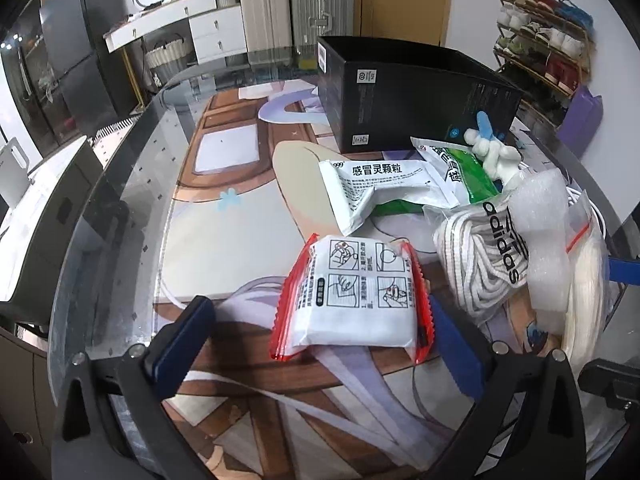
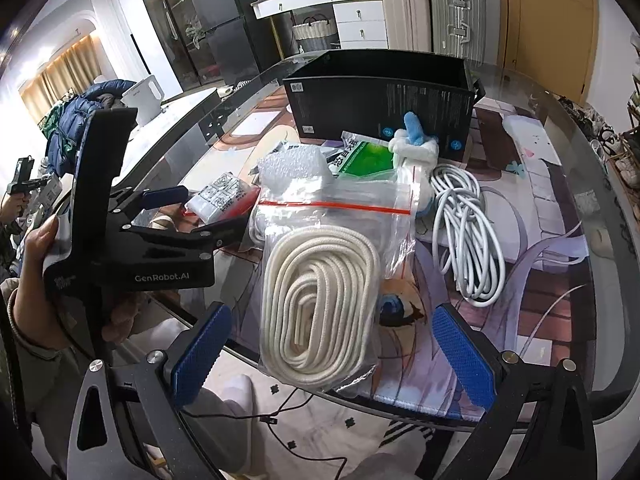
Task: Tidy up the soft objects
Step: 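Move both tools forward toward the pile of items beside the black box, then grasp the zip bag of white rope with the right tool while the left grasps a white medicine sachet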
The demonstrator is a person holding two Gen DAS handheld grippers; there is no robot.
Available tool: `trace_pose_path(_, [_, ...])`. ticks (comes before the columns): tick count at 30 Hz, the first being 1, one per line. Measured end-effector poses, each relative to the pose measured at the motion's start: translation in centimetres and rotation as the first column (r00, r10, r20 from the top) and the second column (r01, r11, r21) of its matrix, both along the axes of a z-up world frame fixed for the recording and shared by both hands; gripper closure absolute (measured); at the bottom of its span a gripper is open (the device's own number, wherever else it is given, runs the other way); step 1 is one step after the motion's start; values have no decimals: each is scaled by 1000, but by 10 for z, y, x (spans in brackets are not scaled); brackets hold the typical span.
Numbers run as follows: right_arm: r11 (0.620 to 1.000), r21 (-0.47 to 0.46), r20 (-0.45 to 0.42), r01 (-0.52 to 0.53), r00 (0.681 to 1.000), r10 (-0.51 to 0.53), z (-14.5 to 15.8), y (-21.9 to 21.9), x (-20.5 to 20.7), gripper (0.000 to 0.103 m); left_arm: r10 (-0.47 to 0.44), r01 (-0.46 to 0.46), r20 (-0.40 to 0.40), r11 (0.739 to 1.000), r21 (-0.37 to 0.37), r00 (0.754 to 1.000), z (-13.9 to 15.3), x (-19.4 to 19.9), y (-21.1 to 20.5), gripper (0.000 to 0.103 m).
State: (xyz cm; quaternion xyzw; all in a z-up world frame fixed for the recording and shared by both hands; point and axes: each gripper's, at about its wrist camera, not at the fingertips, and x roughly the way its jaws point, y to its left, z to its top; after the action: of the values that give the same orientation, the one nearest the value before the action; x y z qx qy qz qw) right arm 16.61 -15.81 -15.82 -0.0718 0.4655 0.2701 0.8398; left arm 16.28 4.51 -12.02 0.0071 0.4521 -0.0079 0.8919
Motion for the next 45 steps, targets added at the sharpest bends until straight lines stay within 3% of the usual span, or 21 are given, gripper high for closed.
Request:
trace_pose_path(3, [1000, -2, -13, 6, 1000, -6, -3, 0, 2, 1, -4, 4, -23, 1000, 0, 1000, 2, 4, 0, 0])
trace_pose_path(6, [1000, -3, -9, -1, 1000, 1, -2, 1, 3, 11, -72, 71, -89, 997, -19, 993, 5, 9, -6, 5])
trace_pose_path(8, [1000, -16, -8, -6, 1000, 6, -3, 3, 2, 16, -95, 94, -81, 995, -21, 992, 6, 9, -11, 15])
trace_pose_path(10, [1000, -20, -15, -21, 1000, 21, -4, 7, 1, 28, -112, 111, -69, 994, -16, 991, 8, 11, -13, 27])
trace_pose_path(11, [999, -20, -16, -29, 999, 29, -4, 8, 1, 31, -113, 112, -67, 994, -17, 991, 9, 11, -13, 39])
trace_pose_path(16, [999, -3, -21, -51, 998, 51, -3, 6, 1, 54, -115, 116, -55, 993, 19, 992, 12, 11, -15, 49])
trace_pose_path(18, [998, 17, -26, -56, 998, 57, -1, 4, 2, 58, -121, 122, -57, 992, 26, 991, 13, 9, -17, 55])
trace_pose_path(25, [996, 29, 4, -79, 997, 79, 8, 1, -4, 68, -135, 135, -4, 991, 23, 991, 34, -9, -20, 55])
trace_pose_path(45, [991, 106, 129, -85, 989, 71, 57, -12, 0, 69, -143, 151, 155, 988, -37, 977, 86, -21, -21, 55])
